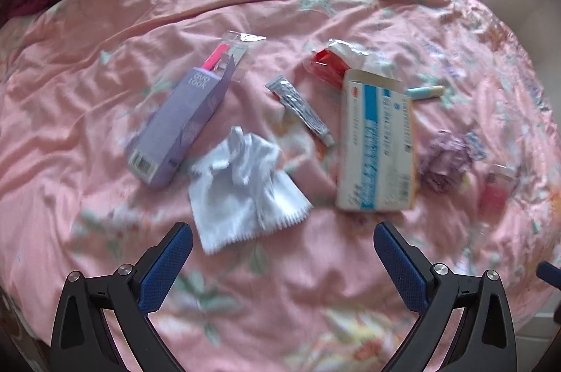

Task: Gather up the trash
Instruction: 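Grasp the white cloth with the left gripper, then grasp the crumpled purple paper with the right gripper while the left gripper holds the cloth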

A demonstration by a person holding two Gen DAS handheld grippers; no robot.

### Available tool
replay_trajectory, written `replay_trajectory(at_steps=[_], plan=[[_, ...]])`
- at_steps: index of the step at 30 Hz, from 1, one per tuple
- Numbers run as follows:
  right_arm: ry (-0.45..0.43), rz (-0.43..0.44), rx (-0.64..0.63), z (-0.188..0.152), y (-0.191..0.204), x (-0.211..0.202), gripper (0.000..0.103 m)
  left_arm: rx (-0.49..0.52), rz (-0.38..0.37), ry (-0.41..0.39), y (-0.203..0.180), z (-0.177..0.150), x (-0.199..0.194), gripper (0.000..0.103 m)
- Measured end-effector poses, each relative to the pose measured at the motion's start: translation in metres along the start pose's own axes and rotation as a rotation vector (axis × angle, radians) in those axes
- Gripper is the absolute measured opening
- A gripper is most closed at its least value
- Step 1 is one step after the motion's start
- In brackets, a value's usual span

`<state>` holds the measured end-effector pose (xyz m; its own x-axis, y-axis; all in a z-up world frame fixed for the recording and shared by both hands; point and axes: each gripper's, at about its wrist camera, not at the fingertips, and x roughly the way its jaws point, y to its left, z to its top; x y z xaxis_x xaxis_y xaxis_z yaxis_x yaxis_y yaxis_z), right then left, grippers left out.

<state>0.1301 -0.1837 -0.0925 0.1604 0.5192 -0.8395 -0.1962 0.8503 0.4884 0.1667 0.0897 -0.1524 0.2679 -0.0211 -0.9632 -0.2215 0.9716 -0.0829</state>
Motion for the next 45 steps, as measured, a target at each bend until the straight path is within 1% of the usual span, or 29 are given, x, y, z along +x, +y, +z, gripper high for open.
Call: replay_trajectory(at_steps=[3, 6, 8, 11, 14, 15, 16, 17, 18, 19, 20, 21, 22, 25, 29, 32, 34, 36, 39, 42, 43, 45], plan=[[0.029, -0.002, 0.008, 0.004, -0.002, 0.011, 0.103, 0.009, 0.041, 0.042, 0.003, 0.015, 0.026, 0.103], [0.049, 0.005, 0.016, 0.008, -0.004, 0.021, 0.103, 0.015, 0.06, 0.094, 0.006, 0.022, 0.051, 0.103], [0.062, 0.005, 0.018, 0.01, -0.005, 0.026, 0.103, 0.025, 0.086, 0.126, 0.008, 0.024, 0.067, 0.103], [0.078, 0.007, 0.026, 0.013, -0.008, 0.033, 0.103, 0.024, 0.091, 0.172, 0.013, 0.024, 0.089, 0.103], [0.092, 0.004, 0.032, 0.017, -0.01, 0.039, 0.103, 0.017, 0.096, 0.182, 0.016, 0.025, 0.101, 0.103], [0.094, 0.004, 0.033, 0.018, -0.011, 0.041, 0.103, 0.003, 0.092, 0.186, 0.017, 0.025, 0.103, 0.101], [0.097, 0.004, 0.033, 0.019, -0.012, 0.042, 0.103, -0.008, 0.08, 0.179, 0.019, 0.026, 0.103, 0.088], [0.099, 0.004, 0.033, 0.02, -0.012, 0.043, 0.103, -0.02, 0.052, 0.172, 0.021, 0.027, 0.101, 0.077], [0.099, 0.003, 0.034, 0.021, -0.013, 0.043, 0.103, -0.018, 0.04, 0.174, 0.022, 0.028, 0.1, 0.056], [0.099, 0.004, 0.039, 0.022, -0.015, 0.044, 0.103, -0.011, 0.038, 0.175, 0.023, 0.029, 0.097, 0.041], [0.098, 0.006, 0.042, 0.022, -0.016, 0.044, 0.103, 0.005, 0.028, 0.163, 0.022, 0.029, 0.091, 0.032], [0.097, 0.008, 0.047, 0.023, -0.017, 0.045, 0.103, 0.012, 0.018, 0.15, 0.02, 0.03, 0.086, 0.017], [0.095, 0.009, 0.053, 0.024, -0.019, 0.045, 0.103, 0.015, 0.004, 0.135, 0.02, 0.03, 0.079, 0.015], [0.09, 0.012, 0.072, 0.027, -0.024, 0.046, 0.103, -0.023, -0.055, 0.137, 0.025, 0.031, 0.067, 0.01], [0.08, 0.005, 0.086, 0.034, -0.027, 0.047, 0.103, -0.037, -0.126, 0.143, 0.029, 0.03, 0.057, 0.007], [0.073, -0.007, 0.072, 0.042, -0.023, 0.052, 0.103, -0.034, -0.136, 0.152, 0.027, 0.028, 0.056, 0.007], [0.058, -0.026, 0.021, 0.053, -0.012, 0.061, 0.103, -0.038, -0.149, 0.157, 0.024, 0.029, 0.054, 0.007], [0.047, -0.026, -0.006, 0.065, -0.003, 0.07, 0.103, -0.021, -0.15, 0.156, 0.019, 0.026, 0.054, 0.007], [0.049, -0.047, -0.045, 0.09, 0.007, 0.091, 0.103, -0.01, -0.162, 0.158, 0.007, 0.021, 0.055, 0.007], [0.051, -0.104, -0.051, 0.109, 0.001, 0.109, 0.103, -0.022, -0.169, 0.156, 0.009, 0.021, 0.056, 0.007], [0.055, -0.126, -0.036, 0.114, -0.004, 0.116, 0.103, -0.027, -0.173, 0.156, 0.009, 0.021, 0.057, 0.007], [0.076, -0.142, 0.0, 0.119, -0.014, 0.127, 0.103, -0.041, -0.178, 0.158, 0.011, 0.02, 0.06, 0.007]])
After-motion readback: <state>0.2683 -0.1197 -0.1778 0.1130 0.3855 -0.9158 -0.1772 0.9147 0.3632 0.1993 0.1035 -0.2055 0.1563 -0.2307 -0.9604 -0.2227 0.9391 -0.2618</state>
